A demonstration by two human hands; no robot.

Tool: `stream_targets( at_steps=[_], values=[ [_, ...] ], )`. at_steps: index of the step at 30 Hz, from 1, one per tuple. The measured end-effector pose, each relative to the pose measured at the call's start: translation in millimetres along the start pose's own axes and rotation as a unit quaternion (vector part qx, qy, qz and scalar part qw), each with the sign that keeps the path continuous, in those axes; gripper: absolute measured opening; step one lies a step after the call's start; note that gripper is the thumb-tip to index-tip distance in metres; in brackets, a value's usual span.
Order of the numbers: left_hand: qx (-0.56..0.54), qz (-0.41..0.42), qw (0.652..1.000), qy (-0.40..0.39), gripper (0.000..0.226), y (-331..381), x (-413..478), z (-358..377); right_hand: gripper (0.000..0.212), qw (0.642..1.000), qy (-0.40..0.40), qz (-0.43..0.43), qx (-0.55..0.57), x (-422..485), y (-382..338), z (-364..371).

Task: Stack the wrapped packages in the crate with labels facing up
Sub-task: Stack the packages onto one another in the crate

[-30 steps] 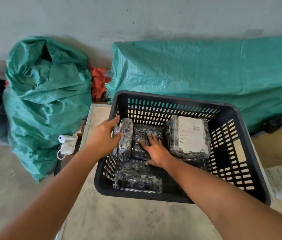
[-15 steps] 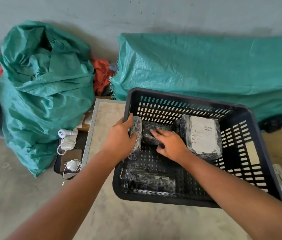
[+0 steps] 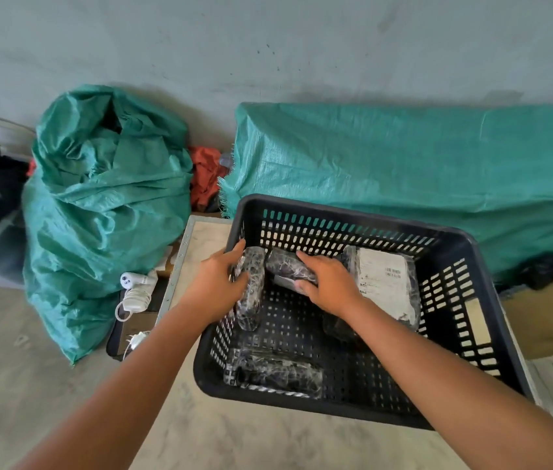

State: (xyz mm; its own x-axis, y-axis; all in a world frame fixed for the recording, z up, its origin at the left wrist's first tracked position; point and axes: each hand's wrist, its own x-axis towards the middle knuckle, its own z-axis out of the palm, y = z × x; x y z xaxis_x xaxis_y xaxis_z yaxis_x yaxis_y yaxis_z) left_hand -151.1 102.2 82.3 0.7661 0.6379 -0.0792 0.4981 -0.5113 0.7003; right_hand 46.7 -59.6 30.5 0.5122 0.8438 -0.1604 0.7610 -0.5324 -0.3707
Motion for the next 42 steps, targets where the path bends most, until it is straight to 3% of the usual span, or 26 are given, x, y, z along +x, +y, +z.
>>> stream_targets(
  at_steps=[5, 8, 11, 15, 19, 22, 27, 29, 32, 34, 42],
  values=[
    [0.078, 0.025, 0.997, 0.008, 0.065, 7, -3, -4, 0.066, 0.984, 0.069, 0.018, 0.165, -16, 4, -35],
    [0.095, 0.088, 0.991, 0.029, 0.066, 21, -5, -3, 0.062, 0.962, 0.114, 0.017, 0.246, -29, 11, -62],
    [0.08, 0.126, 0.989, -0.003, 0.088, 41, -5, 5, 0.062, 0.948, 0.135, 0.002, 0.287, -39, 16, -95],
    [-0.013, 0.172, 0.984, -0.044, 0.111, 66, -2, 12, 0.061, 0.943, 0.109, -0.012, 0.314, -50, 19, -145],
    [-0.076, 0.268, 0.958, -0.074, 0.106, 86, 2, 8, 0.028, 0.93, 0.051, -0.036, 0.361, -53, 21, -177],
    [-0.065, 0.288, 0.951, -0.094, 0.099, 95, 1, 9, 0.029, 0.919, 0.041, -0.043, 0.39, -54, 20, -187],
    [-0.171, 0.23, 0.95, -0.122, 0.083, 92, -2, 16, 0.037, 0.886, 0.126, 0.001, 0.447, -57, 21, -177],
    [-0.236, 0.187, 0.946, -0.118, 0.076, 89, 2, 17, 0.056, 0.89, 0.142, -0.001, 0.433, -63, 22, -162],
    [-0.261, 0.117, 0.952, -0.109, 0.074, 80, 13, 20, 0.087, 0.931, 0.099, -0.025, 0.351, -71, 20, -135],
    [-0.247, 0.076, 0.959, -0.12, 0.074, 70, 24, 25, 0.096, 0.948, 0.062, -0.02, 0.312, -70, 19, -115],
    [-0.116, -0.069, 0.961, -0.242, 0.08, 55, 61, 59, 0.108, 0.951, -0.07, 0.107, 0.28, -37, 21, -51]
  ],
)
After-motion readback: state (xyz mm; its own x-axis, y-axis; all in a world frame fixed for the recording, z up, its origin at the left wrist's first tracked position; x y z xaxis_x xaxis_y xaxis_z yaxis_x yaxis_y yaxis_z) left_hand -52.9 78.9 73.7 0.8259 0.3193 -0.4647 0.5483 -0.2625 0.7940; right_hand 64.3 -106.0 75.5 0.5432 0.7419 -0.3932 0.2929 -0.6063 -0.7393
